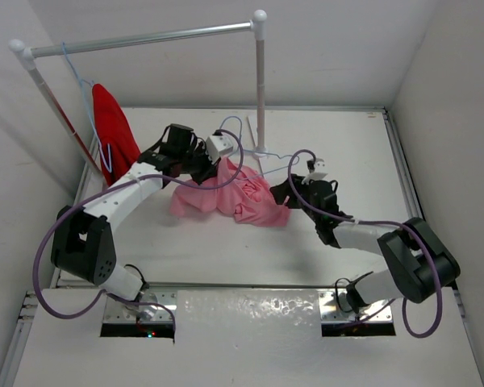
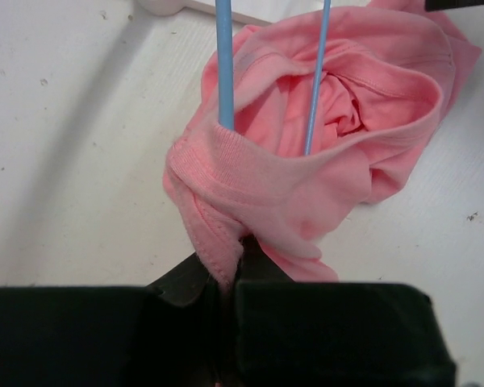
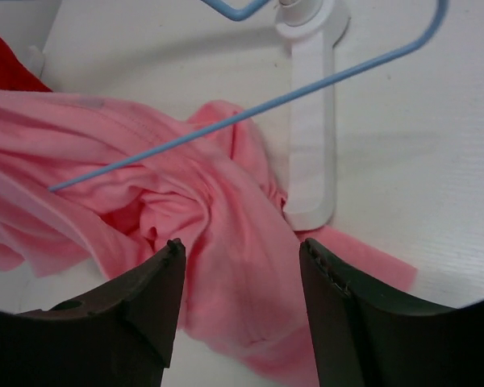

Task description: Place the t-shirt on the hanger

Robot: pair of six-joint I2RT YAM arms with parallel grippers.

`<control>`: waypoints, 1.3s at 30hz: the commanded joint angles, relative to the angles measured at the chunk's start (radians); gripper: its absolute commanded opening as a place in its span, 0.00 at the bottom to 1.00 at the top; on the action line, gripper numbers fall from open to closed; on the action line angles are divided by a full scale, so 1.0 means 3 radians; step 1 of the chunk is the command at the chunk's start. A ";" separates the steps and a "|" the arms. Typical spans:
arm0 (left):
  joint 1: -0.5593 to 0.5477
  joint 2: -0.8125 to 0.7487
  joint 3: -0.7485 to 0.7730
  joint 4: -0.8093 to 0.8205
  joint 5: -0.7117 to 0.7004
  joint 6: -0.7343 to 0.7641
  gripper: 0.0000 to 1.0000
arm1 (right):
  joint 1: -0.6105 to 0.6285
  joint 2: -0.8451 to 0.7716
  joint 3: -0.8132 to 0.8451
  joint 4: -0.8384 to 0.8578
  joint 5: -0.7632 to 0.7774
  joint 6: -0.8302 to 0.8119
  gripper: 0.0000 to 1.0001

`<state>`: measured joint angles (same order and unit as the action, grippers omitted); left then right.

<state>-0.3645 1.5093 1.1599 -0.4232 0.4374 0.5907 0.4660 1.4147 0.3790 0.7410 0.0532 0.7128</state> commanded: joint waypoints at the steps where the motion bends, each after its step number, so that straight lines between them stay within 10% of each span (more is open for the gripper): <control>1: 0.0018 0.0000 -0.0016 0.0204 0.0081 -0.0113 0.00 | 0.0128 0.0151 0.0260 -0.0078 0.0074 0.0119 0.58; 15: 0.0013 -0.0092 -0.0052 0.0281 0.0015 -0.0184 0.00 | 0.0471 0.1103 0.0894 -0.0255 -0.0152 0.0201 0.56; 21: 0.0024 -0.0102 -0.0016 0.0276 -0.0041 -0.0190 0.00 | 0.0370 0.1170 0.0691 -0.0262 -0.0152 0.0395 0.01; 39: 0.0034 -0.0178 -0.0292 -0.0491 0.0194 0.1232 0.00 | -0.1062 0.0163 0.0158 -0.0813 0.0092 -0.0151 0.00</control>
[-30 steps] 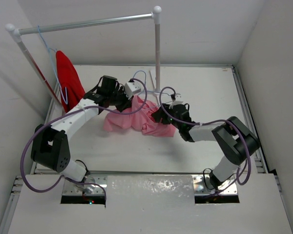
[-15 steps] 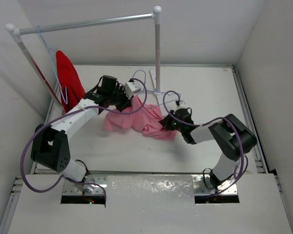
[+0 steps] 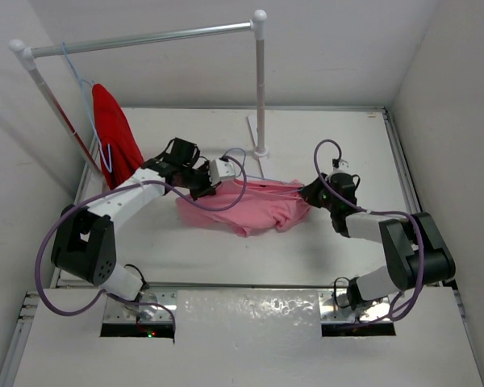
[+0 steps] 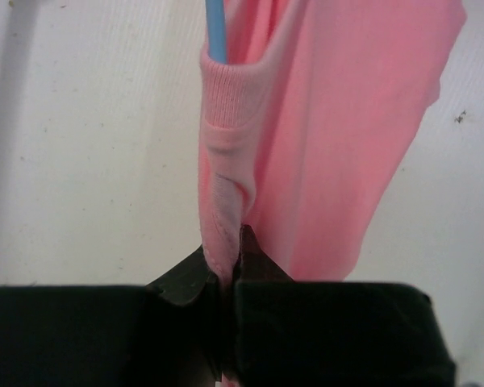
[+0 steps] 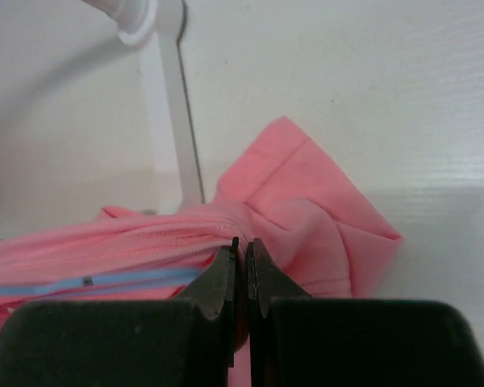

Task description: Place the t-shirt on the hanger

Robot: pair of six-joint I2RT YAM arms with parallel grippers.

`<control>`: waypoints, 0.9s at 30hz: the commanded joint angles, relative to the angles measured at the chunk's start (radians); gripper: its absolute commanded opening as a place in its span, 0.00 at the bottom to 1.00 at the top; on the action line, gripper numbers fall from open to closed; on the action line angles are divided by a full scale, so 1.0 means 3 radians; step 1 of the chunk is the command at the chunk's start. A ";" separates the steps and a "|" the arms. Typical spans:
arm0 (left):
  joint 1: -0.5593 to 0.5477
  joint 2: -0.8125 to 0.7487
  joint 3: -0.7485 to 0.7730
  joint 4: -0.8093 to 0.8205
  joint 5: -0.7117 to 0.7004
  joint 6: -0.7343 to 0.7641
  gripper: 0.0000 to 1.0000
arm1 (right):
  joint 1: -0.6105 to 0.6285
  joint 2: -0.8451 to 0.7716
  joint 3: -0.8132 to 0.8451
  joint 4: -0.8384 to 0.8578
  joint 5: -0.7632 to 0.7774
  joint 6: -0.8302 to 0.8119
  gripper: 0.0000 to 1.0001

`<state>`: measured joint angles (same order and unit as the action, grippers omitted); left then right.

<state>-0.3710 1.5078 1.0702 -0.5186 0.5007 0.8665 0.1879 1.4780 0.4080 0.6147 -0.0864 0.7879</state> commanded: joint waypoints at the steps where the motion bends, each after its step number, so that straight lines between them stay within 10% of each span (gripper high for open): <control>1: 0.0055 -0.0168 0.0012 -0.0178 -0.0098 0.0312 0.00 | -0.0130 -0.0074 0.0067 -0.0468 0.0650 -0.0539 0.00; 19: -0.0456 0.0097 0.0226 0.0164 -0.0774 0.0113 0.00 | 0.1322 0.0318 0.1349 -0.1660 0.3084 -0.2457 0.00; 27: -0.0476 0.0005 0.0186 0.0445 -0.0447 -0.0189 0.00 | 0.1363 0.0325 0.1121 -0.1253 0.2084 -0.2335 0.00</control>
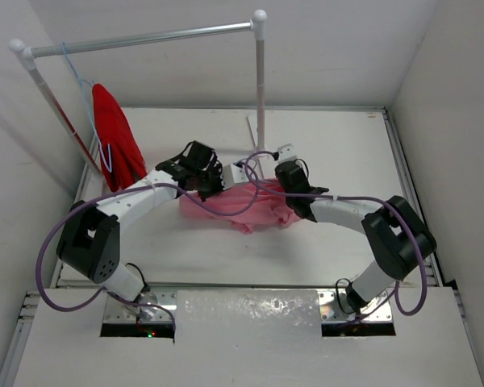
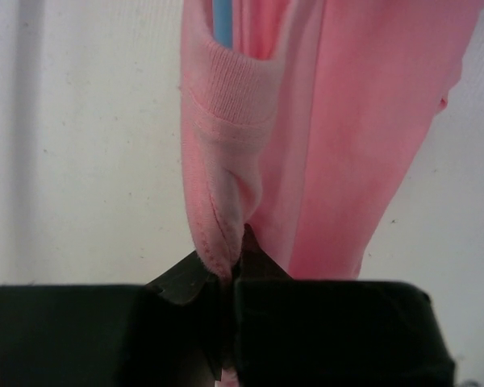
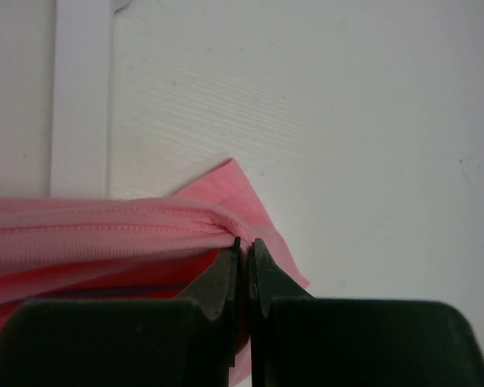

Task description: Place the t-shirt on the hanger

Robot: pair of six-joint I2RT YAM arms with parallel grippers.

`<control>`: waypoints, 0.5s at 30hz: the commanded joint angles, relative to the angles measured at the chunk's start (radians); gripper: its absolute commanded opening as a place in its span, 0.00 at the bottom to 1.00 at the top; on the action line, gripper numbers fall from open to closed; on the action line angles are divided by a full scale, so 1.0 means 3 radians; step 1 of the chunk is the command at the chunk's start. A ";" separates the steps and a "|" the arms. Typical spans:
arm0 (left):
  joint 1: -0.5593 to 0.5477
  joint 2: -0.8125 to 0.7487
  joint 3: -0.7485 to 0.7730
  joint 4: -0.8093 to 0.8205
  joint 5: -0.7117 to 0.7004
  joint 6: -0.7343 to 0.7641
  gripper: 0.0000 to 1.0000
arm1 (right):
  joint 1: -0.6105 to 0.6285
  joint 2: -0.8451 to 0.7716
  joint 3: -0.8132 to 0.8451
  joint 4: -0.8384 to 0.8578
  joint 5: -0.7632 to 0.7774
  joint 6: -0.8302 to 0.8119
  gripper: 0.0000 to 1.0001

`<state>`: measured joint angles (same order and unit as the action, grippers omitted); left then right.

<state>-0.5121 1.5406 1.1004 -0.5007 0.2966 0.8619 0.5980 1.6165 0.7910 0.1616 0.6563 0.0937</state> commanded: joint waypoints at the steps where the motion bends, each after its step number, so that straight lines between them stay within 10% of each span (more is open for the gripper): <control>1: -0.0006 -0.0084 0.0065 0.0411 0.0193 -0.0178 0.00 | -0.0004 -0.0188 -0.0202 0.0345 -0.0530 -0.0036 0.00; 5: -0.0006 -0.0083 0.0014 0.0472 0.0167 -0.0184 0.00 | 0.0001 -0.0606 -0.0427 0.0744 -0.1276 -0.0184 0.00; 7: -0.0001 -0.0109 0.0019 0.0488 0.0192 -0.0199 0.00 | -0.0004 -0.0796 -0.0586 0.0776 -0.1589 -0.0291 0.17; 9: 0.0009 -0.0129 0.0024 0.0483 0.0249 -0.0189 0.00 | -0.0009 -0.1123 -0.0678 0.0653 -0.1590 -0.0531 0.67; 10: 0.0015 -0.0150 0.0024 0.0478 0.0269 -0.0184 0.00 | -0.0030 -0.1240 -0.0709 0.0597 -0.1514 -0.0567 0.76; 15: 0.0056 -0.0150 0.0034 0.0452 0.0417 -0.0143 0.00 | -0.0188 -0.1737 -0.0602 0.0117 -0.1894 -0.0915 0.89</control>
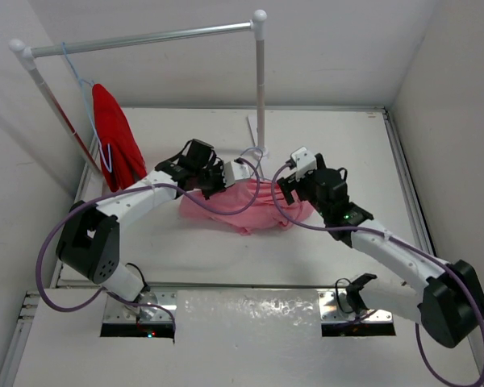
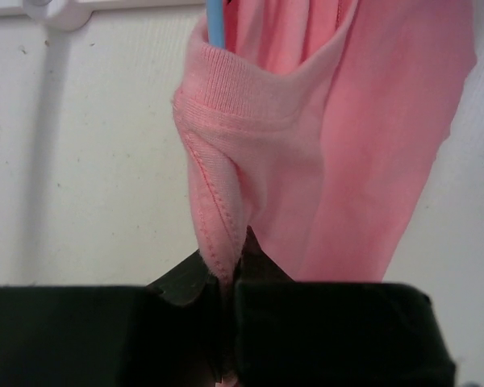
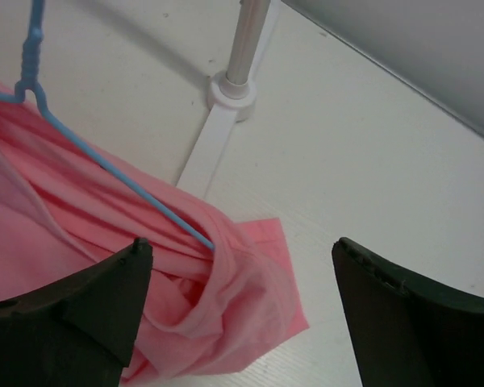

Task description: Place the t-shirt on the hanger

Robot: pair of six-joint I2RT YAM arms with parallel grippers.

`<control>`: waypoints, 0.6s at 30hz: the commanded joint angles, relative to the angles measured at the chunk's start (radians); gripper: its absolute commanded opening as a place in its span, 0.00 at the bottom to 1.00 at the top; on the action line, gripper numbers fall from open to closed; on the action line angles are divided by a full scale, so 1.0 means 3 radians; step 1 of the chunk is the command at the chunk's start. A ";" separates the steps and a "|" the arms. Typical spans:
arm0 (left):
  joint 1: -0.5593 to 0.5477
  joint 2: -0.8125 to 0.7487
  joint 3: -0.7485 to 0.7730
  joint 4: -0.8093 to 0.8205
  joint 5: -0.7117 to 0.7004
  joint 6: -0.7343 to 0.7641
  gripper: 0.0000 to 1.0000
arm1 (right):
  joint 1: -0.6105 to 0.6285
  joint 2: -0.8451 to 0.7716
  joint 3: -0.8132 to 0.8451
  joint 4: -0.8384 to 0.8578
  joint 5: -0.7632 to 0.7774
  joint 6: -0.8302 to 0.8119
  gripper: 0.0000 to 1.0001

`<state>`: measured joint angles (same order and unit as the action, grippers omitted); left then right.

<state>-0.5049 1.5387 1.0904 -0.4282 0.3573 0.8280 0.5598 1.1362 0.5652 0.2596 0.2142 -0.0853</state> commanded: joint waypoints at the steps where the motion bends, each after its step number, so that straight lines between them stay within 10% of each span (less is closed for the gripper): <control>1: 0.0041 -0.0149 0.0067 0.0205 0.0261 -0.0014 0.00 | -0.0061 -0.0111 0.0293 -0.0428 -0.0574 -0.0400 0.85; 12: 0.0067 -0.0286 0.0277 0.0001 0.0414 -0.0152 0.00 | -0.0562 0.1085 0.1158 -0.0324 -0.2575 -0.0279 0.81; 18: 0.0154 -0.0430 0.0323 -0.0030 0.0721 -0.0356 0.00 | -0.0562 0.1352 0.1185 -0.0124 -0.2846 -0.0059 0.39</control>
<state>-0.4839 1.4681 1.1252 -0.4610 0.4725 0.7712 0.3866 1.5520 0.9092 0.1478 -0.5289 -0.1524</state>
